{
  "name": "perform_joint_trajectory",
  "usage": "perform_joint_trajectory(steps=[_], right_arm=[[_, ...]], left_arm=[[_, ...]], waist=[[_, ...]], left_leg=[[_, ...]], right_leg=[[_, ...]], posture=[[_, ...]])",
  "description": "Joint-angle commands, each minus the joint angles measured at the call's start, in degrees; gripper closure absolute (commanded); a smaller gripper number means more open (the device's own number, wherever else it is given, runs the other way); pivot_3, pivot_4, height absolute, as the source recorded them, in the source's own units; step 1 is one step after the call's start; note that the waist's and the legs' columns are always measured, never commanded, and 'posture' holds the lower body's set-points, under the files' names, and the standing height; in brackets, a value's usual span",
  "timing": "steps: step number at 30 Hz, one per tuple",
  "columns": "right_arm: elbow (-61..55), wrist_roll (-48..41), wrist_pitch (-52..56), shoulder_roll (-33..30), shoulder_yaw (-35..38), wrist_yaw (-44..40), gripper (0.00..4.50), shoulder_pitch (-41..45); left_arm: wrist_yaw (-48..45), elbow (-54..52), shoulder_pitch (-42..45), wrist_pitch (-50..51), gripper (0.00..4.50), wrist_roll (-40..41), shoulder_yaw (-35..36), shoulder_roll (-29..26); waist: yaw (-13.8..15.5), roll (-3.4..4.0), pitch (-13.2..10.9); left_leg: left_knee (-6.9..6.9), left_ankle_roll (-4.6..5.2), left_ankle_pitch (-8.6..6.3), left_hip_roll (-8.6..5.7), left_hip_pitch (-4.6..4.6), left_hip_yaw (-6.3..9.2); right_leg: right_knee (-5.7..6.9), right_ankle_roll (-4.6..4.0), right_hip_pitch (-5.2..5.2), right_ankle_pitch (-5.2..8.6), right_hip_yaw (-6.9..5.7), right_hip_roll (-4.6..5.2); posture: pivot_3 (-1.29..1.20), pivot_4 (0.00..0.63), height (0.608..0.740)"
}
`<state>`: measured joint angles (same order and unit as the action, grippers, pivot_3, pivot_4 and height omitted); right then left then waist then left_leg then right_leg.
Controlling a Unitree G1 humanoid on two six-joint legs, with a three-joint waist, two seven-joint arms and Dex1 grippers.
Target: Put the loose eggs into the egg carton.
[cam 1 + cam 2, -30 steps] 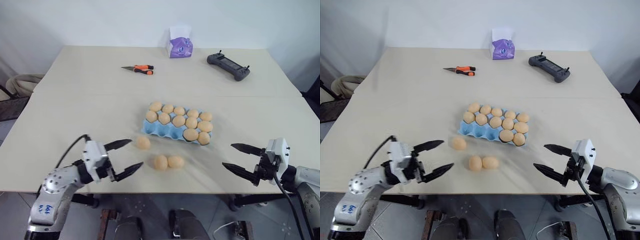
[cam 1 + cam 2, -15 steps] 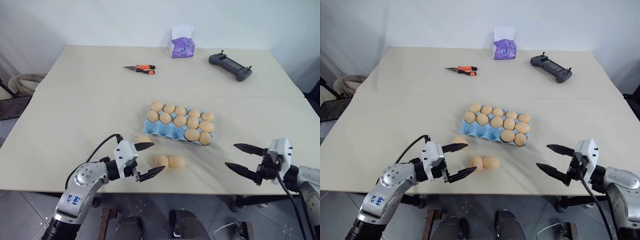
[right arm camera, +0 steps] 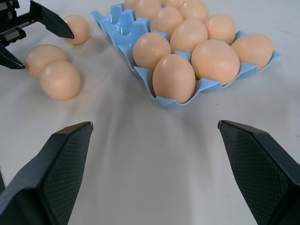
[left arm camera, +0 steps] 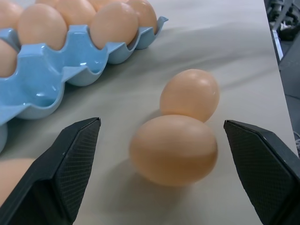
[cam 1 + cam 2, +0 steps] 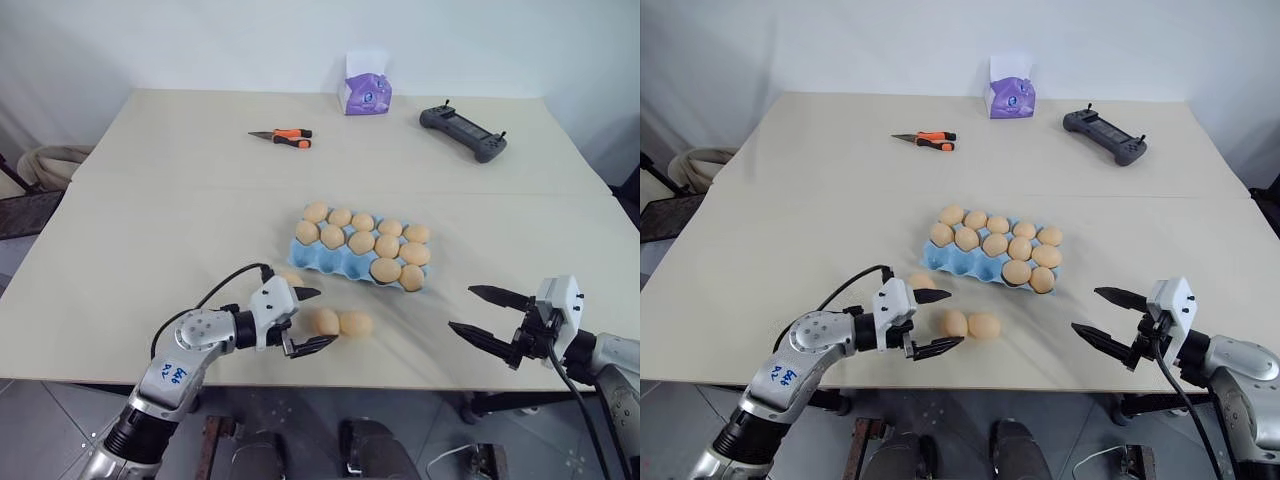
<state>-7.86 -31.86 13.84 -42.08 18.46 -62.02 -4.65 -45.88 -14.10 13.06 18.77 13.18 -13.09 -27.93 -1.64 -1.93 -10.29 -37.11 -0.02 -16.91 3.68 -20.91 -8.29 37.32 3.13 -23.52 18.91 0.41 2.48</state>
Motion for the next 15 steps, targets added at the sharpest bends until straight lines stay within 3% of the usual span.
perform_joint_trajectory(steps=[1, 6, 11, 15], right_arm=[[-2.54, -0.68, 0.14, -0.11, 1.24, 0.96, 0.02, -0.55], [-3.57, -0.9, 0.68, -0.12, 1.32, 1.93, 0.02, -1.11], [-4.09, -0.87, 1.06, -0.05, 1.31, 2.74, 0.0, -1.14], [-4.22, -0.85, 1.43, -0.14, 1.04, 3.18, 0.0, -0.86]], left_arm=[[-0.37, 0.08, 0.97, 0.31, 0.0, -0.54, -0.94, 0.3], [-0.41, 0.47, 1.52, 1.61, 0.0, -1.22, -1.96, 0.2], [-0.41, 0.19, 1.18, 1.23, 1.22, -1.05, -1.92, 0.68], [-0.91, 0.03, 1.08, 0.97, 1.22, -0.37, -1.66, 0.88]], waist=[[0.0, 0.01, 0.0], [0.06, 0.01, -0.01], [0.02, 0.02, -0.01], [0.03, 0.02, -0.01]], left_leg=[[0.01, 0.0, 0.0, 0.0, 0.01, 0.0], [0.0, 0.0, 0.0, 0.0, -0.03, 0.02], [0.0, 0.0, 0.0, 0.0, -0.03, 0.02], [0.0, 0.0, 0.0, 0.0, -0.04, 0.03]], right_leg=[[0.0, 0.0, 0.0, 0.0, 0.0, 0.0], [-0.01, 0.0, -0.01, 0.0, -0.01, 0.0], [-0.01, 0.0, -0.01, 0.0, -0.01, 0.0], [-0.01, 0.0, -0.02, 0.0, -0.02, 0.0]], posture=[[0.0, 0.15, 0.74], [0.0, 0.15, 0.74], [0.0, 0.15, 0.74], [0.0, 0.15, 0.74]])
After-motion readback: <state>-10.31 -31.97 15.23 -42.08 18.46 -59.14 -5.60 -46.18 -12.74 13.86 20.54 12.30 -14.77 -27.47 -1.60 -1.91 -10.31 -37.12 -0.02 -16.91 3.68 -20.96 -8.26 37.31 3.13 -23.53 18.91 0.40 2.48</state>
